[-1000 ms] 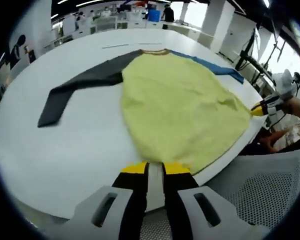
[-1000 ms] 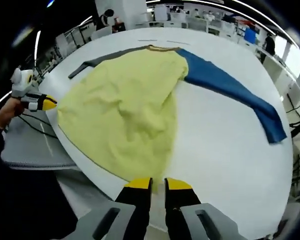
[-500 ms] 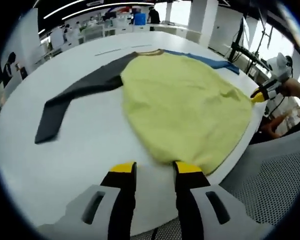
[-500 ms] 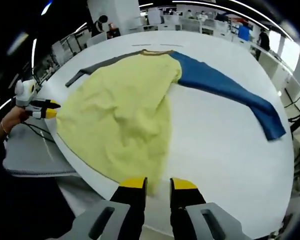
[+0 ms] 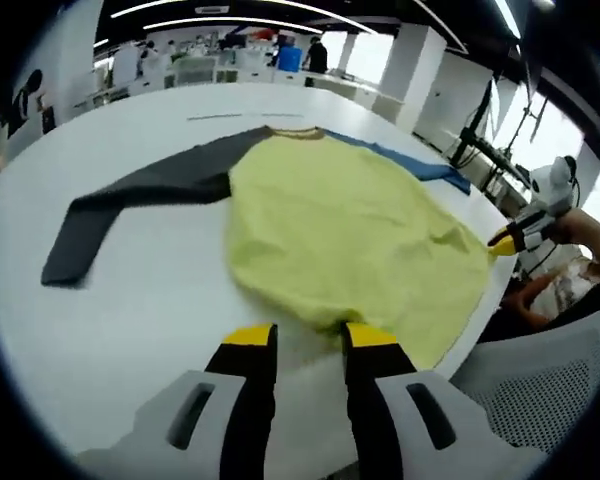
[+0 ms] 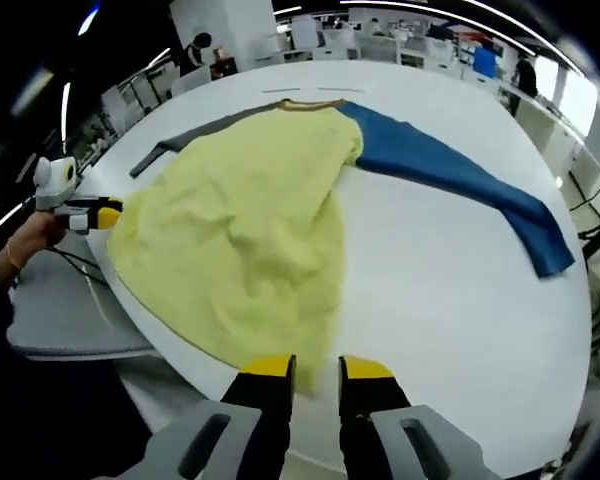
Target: Fold the garment on the visible template until the final outline fits inside the template.
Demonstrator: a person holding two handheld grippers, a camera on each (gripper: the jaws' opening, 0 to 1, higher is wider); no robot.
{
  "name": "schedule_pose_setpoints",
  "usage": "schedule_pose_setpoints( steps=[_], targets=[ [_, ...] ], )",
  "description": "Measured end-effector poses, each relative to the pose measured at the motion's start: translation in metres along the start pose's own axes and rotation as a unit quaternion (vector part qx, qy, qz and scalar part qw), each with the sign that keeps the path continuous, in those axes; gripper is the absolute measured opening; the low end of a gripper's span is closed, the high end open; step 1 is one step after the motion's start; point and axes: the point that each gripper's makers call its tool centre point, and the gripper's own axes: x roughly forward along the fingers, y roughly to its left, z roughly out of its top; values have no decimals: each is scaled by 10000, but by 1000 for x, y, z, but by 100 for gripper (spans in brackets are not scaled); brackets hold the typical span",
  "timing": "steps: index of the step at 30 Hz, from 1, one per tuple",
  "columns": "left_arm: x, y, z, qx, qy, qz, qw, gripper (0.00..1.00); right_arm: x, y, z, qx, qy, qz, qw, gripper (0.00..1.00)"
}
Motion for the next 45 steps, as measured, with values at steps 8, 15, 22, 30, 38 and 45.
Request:
schedule_pose_setpoints(
  steps=[8,15,22,30,38,45],
  targets=[
    [14,-10,0,30,102,-66,9999,9,1,0,-1,62,2,6,10000,11],
    [16,-13,-5,104,234,-55,9997,0,2,0,-5,148,45,-9,9999,10],
    [8,-15,-3,119,252,-48,9996,0,5,1,-7,322,38,22,9995,5],
    [-16,-13,-5,-184,280,-15,9994,0,3,2,-7,448,-45,89,9989,0],
    [-33,-2,-23,-351,494,159,9980,0,-9,1,-1,494,-161,50,9986,0],
    [-32,3,-42,-428,796,342,9953,0,-12,0,0,570,-241,-68,9981,0]
  ],
)
